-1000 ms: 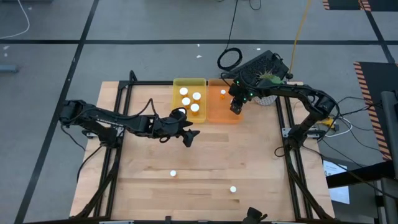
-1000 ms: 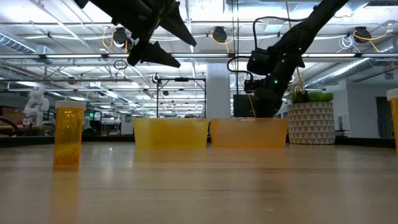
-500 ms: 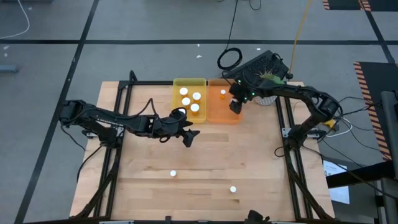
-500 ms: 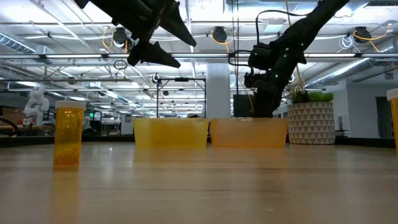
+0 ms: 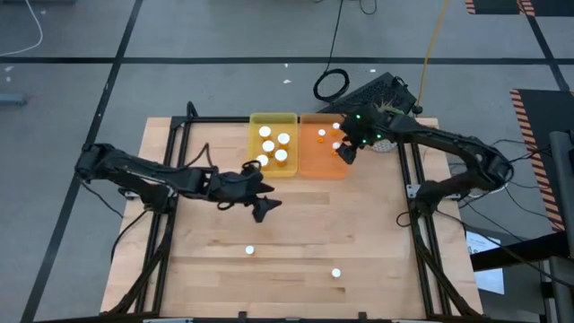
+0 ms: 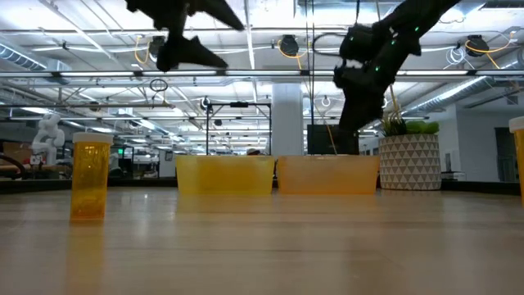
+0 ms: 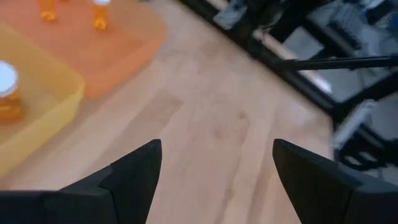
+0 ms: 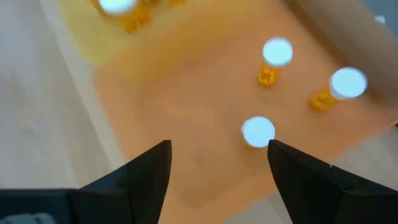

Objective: Pick and place medicine bottles into bin by pill shape (circle, oval)
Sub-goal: Put the small orange tablet bottle into the orange bin

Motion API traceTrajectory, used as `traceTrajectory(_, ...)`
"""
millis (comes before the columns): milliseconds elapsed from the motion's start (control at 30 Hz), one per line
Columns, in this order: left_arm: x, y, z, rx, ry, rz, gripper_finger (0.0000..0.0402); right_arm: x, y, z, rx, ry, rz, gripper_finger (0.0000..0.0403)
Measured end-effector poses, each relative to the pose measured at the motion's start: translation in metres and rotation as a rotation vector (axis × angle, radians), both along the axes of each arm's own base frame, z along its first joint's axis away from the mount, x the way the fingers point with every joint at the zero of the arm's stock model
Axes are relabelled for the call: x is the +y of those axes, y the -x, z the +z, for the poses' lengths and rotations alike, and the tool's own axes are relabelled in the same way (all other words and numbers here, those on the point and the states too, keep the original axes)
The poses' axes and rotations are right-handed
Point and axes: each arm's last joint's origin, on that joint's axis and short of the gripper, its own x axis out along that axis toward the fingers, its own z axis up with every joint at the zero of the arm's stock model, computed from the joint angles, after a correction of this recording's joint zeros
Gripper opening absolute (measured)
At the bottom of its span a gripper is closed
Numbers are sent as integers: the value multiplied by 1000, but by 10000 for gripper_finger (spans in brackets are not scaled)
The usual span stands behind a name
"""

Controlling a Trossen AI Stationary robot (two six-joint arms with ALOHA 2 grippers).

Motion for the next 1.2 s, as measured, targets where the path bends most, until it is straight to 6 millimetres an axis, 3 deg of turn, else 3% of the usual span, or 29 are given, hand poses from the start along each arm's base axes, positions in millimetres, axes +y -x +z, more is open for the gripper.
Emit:
traceTrajectory(267,-22,33,12,82,0,-109,310,43,11,44,-174,9,18,259)
traceTrajectory(567,-56,49,12,101,24,-188,310,109,15,76,-345,-57,149,258)
traceTrajectory(933,-91,72,7,138,37,-177,310,178,12,86,-421,-127,228,258)
traceTrajectory(1200,-102,80,4,154,18,-178,310,222,20,85,-392,-231,305,258)
